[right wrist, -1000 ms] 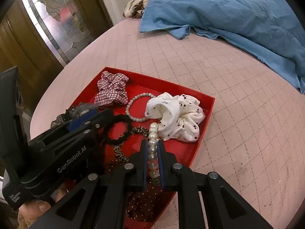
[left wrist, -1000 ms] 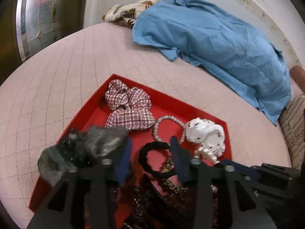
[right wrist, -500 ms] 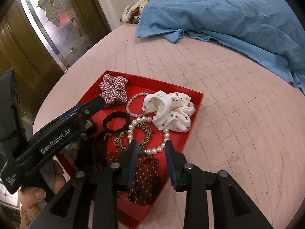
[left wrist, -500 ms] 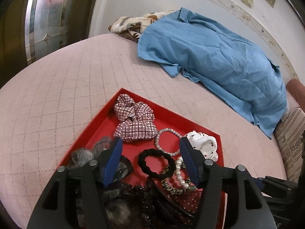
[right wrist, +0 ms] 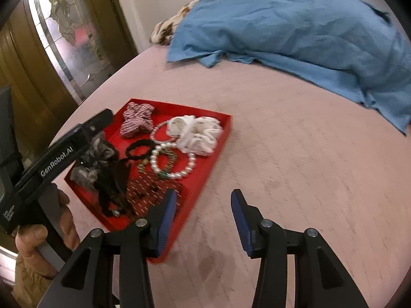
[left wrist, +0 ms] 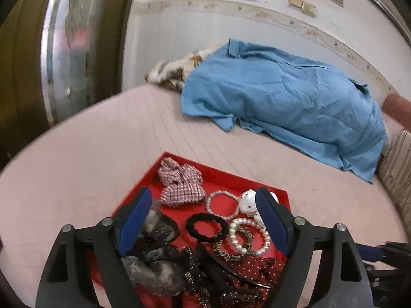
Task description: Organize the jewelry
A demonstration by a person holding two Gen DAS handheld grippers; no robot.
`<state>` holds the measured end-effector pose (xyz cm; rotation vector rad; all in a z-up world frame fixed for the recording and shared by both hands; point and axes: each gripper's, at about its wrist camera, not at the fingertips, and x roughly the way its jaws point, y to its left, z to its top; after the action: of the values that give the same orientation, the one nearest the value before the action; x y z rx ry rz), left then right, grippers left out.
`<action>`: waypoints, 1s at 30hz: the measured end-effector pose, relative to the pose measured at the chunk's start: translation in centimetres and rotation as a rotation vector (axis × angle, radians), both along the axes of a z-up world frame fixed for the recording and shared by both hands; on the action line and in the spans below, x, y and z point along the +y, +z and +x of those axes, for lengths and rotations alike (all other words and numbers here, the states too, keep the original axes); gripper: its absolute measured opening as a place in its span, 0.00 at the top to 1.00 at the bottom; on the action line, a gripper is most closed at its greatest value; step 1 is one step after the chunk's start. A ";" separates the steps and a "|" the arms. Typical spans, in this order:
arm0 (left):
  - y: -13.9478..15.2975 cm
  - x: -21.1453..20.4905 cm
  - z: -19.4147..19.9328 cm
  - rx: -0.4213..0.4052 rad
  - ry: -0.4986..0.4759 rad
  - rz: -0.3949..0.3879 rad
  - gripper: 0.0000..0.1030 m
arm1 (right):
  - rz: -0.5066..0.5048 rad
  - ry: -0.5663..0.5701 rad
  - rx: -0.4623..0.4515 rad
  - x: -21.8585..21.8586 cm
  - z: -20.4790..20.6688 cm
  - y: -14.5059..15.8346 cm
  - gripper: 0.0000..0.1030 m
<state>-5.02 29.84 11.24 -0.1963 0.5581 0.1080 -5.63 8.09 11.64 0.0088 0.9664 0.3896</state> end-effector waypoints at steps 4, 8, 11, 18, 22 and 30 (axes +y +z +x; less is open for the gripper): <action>1.9 -0.9 -2.6 -0.092 0.091 0.070 0.12 | 0.015 -0.040 -0.014 -2.5 -1.5 0.5 0.52; 4.8 -1.4 -6.1 -0.197 0.177 0.126 0.00 | 0.017 -0.076 -0.035 -4.8 -2.8 1.1 0.49; 6.7 -1.9 -8.4 -0.251 0.222 0.174 0.00 | 0.027 -0.091 -0.049 -5.7 -3.6 1.5 0.48; 10.3 -3.5 -12.2 -0.237 0.209 0.231 0.00 | 0.070 -0.083 -0.072 -6.0 -5.8 1.9 0.47; 11.3 -4.7 -14.0 -0.264 0.177 0.222 0.00 | 0.076 -0.071 -0.097 -5.9 -7.4 2.2 0.44; 10.6 -7.1 -14.4 -0.207 0.090 0.183 0.00 | 0.072 -0.096 -0.162 -7.4 -9.2 2.9 0.38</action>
<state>-19.44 22.75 21.89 -0.0533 0.3312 0.2231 -14.81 0.73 14.52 0.0878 0.7889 0.3312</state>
